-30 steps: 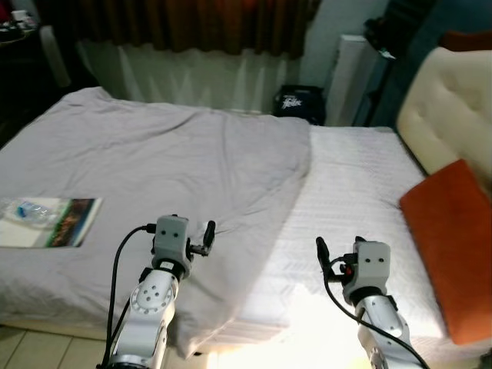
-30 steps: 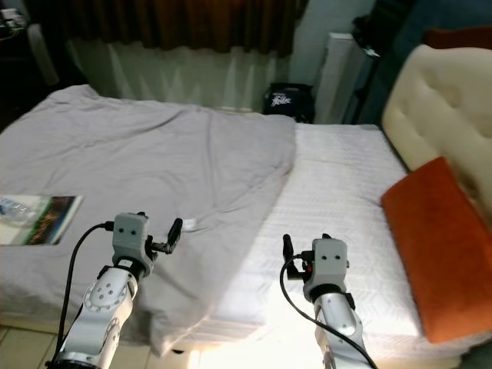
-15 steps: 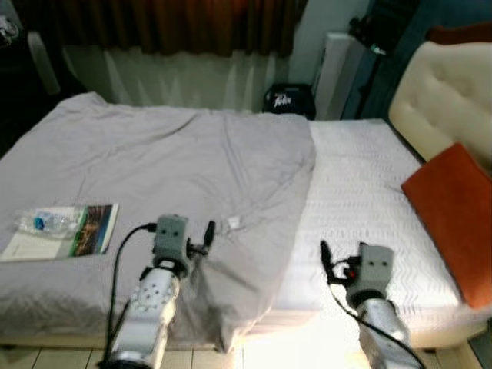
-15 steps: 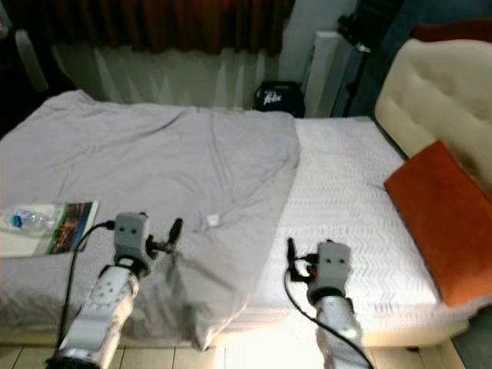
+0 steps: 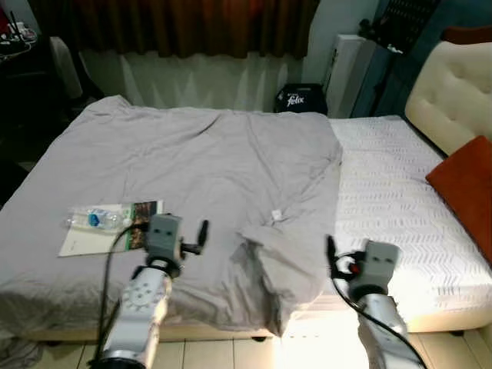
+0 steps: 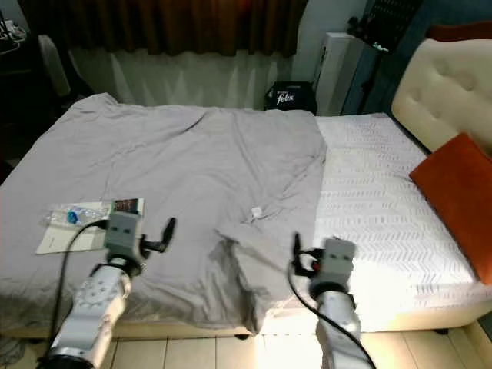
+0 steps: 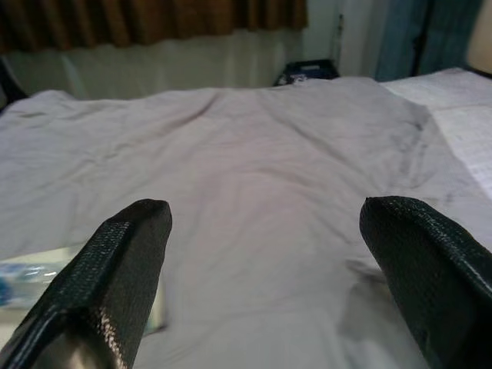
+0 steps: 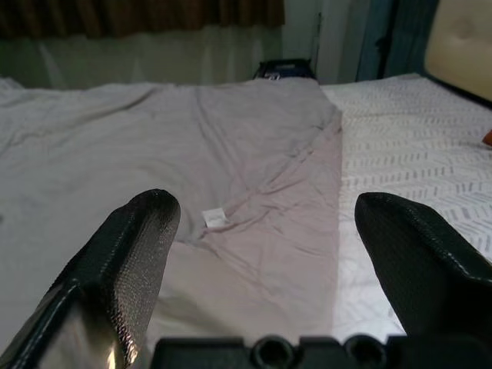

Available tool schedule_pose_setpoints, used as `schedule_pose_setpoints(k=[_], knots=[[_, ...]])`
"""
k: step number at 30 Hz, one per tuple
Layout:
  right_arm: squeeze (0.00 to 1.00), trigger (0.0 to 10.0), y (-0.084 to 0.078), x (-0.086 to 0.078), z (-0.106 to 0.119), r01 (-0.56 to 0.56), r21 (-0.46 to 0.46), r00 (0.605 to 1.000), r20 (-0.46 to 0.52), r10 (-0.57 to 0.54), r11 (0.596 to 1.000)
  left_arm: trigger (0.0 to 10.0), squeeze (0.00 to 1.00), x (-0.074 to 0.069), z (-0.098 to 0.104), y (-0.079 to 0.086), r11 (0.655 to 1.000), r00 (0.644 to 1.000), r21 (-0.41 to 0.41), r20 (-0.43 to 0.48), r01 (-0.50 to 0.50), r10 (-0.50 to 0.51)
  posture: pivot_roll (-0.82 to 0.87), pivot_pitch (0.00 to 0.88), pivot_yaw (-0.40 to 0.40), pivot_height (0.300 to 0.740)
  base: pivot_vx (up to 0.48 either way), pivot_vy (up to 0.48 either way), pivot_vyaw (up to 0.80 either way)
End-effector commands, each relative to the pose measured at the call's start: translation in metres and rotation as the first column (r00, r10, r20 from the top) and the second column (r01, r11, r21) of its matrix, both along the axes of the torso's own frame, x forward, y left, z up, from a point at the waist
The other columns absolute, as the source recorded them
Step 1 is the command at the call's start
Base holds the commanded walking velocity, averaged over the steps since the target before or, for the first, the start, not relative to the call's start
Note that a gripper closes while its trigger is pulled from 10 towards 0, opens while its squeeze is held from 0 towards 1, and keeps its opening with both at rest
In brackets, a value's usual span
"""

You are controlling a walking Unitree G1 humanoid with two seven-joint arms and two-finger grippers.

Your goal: Clean up the room

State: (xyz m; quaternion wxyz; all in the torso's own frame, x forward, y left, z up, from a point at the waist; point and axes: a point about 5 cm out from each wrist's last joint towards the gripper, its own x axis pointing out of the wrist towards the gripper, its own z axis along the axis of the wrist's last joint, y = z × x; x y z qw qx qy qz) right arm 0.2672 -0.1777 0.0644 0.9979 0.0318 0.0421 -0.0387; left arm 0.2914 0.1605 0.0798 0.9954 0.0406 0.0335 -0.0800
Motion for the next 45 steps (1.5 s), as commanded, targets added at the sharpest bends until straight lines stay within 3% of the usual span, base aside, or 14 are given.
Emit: schedule_pose_setpoints(k=[1,9,38,41,45], knots=[[0.00,10.0,-0.0114,-0.0035,-0.0044,0.030,-0.017,0.999,-0.021,-0.031,0.999,10.0,0.00,0.0006,-0.0015,-0.0093,1.000,1.000,-0.016,-0.009,0.019,-0.020,-0.01,0.000,-0.042,0.740,0.000,0.480,0.00],[0.00,10.0,-0.0081,-0.0050,-0.0072,0.006,-0.015,0.999,-0.032,-0.007,1.000,10.0,0.00,-0.0021,-0.0008,-0.0109,1.000,0.999,-0.002,0.016,0.028,-0.028,-0.01,0.000,-0.039,0.740,0.000,0.120,0.00],[0.00,10.0,-0.0034,-0.0019,-0.0108,-0.022,-0.014,0.999,-0.039,0.021,1.000,10.0,0.00,0.0022,-0.0022,-0.0069,1.000,1.000,0.017,0.009,0.016,-0.016,-0.01,0.000,-0.030,0.740,0.467,0.000,0.00],[0.00,10.0,-0.0035,-0.0016,-0.0105,-0.021,-0.013,0.999,-0.037,0.021,1.000,10.0,0.00,0.0024,-0.0031,-0.0115,0.996,0.999,0.074,0.014,0.042,-0.043,-0.01,0.000,-0.029,0.740,0.000,0.000,0.00],[0.00,10.0,-0.0037,-0.0013,-0.0101,-0.021,-0.013,0.999,-0.035,0.020,1.000,10.0,0.00,0.0033,-0.0018,-0.0136,0.998,0.999,0.041,0.018,0.044,-0.044,-0.02,0.000,-0.027,0.740,0.000,0.000,0.00]])
